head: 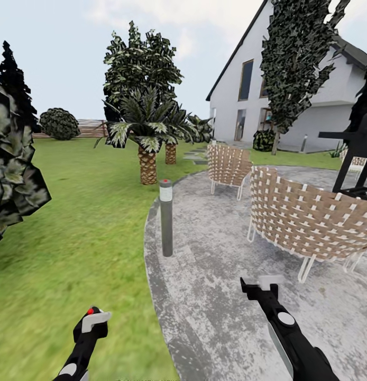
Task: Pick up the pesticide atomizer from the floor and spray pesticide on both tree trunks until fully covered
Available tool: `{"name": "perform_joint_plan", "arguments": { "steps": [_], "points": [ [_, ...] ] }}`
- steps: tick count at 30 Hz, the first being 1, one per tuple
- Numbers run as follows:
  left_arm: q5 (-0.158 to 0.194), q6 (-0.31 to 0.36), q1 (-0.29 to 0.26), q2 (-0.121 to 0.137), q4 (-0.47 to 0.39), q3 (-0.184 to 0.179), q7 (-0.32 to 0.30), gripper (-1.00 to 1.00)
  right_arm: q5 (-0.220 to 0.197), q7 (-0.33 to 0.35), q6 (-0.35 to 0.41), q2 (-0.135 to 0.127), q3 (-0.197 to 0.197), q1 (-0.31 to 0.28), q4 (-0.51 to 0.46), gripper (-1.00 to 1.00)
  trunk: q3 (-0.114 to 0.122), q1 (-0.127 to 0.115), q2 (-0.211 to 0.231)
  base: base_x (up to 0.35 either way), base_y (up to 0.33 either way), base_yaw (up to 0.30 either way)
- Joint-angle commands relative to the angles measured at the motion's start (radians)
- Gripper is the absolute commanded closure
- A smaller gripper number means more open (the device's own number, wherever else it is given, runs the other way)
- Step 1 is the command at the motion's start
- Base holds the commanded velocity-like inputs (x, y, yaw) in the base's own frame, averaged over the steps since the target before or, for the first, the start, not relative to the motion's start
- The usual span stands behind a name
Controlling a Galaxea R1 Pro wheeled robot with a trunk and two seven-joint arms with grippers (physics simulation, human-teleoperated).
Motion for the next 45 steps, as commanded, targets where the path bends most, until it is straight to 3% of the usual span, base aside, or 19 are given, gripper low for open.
{"name": "perform_joint_plan", "arguments": {
  "steps": [1, 16, 21, 24, 28, 33, 45],
  "points": [
    [0.008, -0.003, -0.001, 0.000, 0.001, -0.002, -0.001, 1.00, 0.001, 0.000, -0.001, 0.000, -0.001, 0.000, 0.000, -1.00, -0.002, 0.000, 0.000, 0.000, 0.000, 0.181],
    [0.009, -0.004, -0.001, 0.002, 0.003, 0.000, 0.002, 1.00, 0.002, 0.000, -0.001, 0.000, 0.001, 0.000, 0.002, -1.00, -0.021, 0.000, 0.000, 0.066, 0.070, 0.184],
    [0.012, -0.004, -0.001, 0.004, 0.003, 0.000, 0.003, 1.00, 0.002, 0.000, -0.001, 0.001, 0.001, 0.000, 0.002, -1.00, -0.023, 0.000, 0.000, 0.259, 0.192, 0.259],
    [0.048, -0.004, -0.001, 0.005, 0.003, 0.000, 0.002, 1.00, 0.002, -0.001, -0.001, 0.001, 0.001, 0.000, 0.012, -1.00, -0.025, 0.000, 0.000, 0.310, 0.113, 0.269],
    [0.061, -0.003, -0.001, 0.005, 0.003, -0.001, 0.001, 1.00, 0.006, -0.001, -0.001, 0.003, 0.002, 0.000, 0.047, -1.00, -0.026, 0.000, 0.000, 0.316, 0.126, 0.271],
    [0.063, -0.003, -0.001, 0.006, 0.003, -0.001, 0.001, 1.00, 0.032, -0.001, -0.001, 0.004, 0.002, 0.000, 0.056, -1.00, -0.029, 0.000, 0.000, 0.316, 0.152, 0.265],
    [0.062, -0.003, -0.001, 0.006, 0.004, -0.002, 0.001, 1.00, 0.035, -0.001, -0.001, 0.006, 0.002, 0.000, 0.058, -1.00, -0.042, 0.000, 0.000, 0.316, 0.155, 0.229]
  ]
}}
